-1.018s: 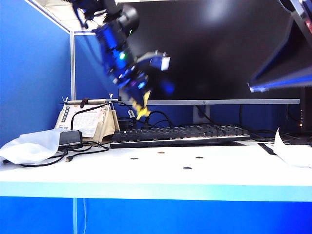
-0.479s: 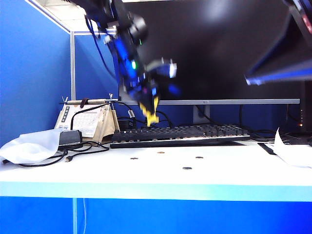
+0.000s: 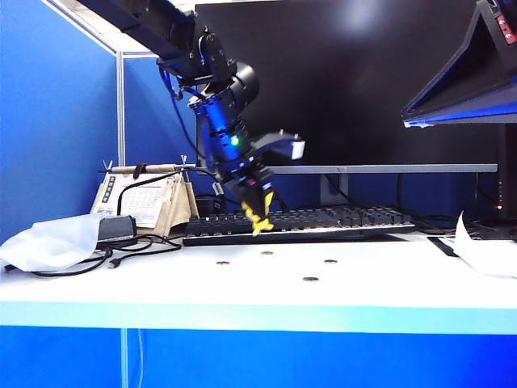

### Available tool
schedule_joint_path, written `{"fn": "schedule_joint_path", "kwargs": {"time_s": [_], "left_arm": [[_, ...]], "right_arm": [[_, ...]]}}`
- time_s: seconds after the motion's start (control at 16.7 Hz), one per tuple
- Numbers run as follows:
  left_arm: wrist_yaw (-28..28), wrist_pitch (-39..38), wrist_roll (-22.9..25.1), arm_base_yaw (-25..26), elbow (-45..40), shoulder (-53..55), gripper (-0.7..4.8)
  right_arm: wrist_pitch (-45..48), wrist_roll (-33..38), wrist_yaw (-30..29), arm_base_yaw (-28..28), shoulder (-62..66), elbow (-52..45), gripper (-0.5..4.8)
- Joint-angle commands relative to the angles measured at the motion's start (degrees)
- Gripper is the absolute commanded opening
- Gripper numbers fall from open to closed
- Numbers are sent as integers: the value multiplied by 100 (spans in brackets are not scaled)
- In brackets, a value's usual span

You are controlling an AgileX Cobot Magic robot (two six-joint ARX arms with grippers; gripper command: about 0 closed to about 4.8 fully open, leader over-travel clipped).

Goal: Pick up the doll and place it on the similarly colored coin.

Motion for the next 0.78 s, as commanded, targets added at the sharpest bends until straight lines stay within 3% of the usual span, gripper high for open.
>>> {"fn": "schedule_joint_path", "kwargs": {"time_s": [0.06,0.54,0.78], "left_arm": [[87,195,-208,-9,44,7,-6],[223,149,-310,-173,44,385,-6],[-129,-37,-229,-140,227,387,-6]], "right_arm": [[92,26,-13,13,-11,28,32],[-153,17,9,9,-9,26,32],[-164,-2,11,9,-9,26,32]]}}
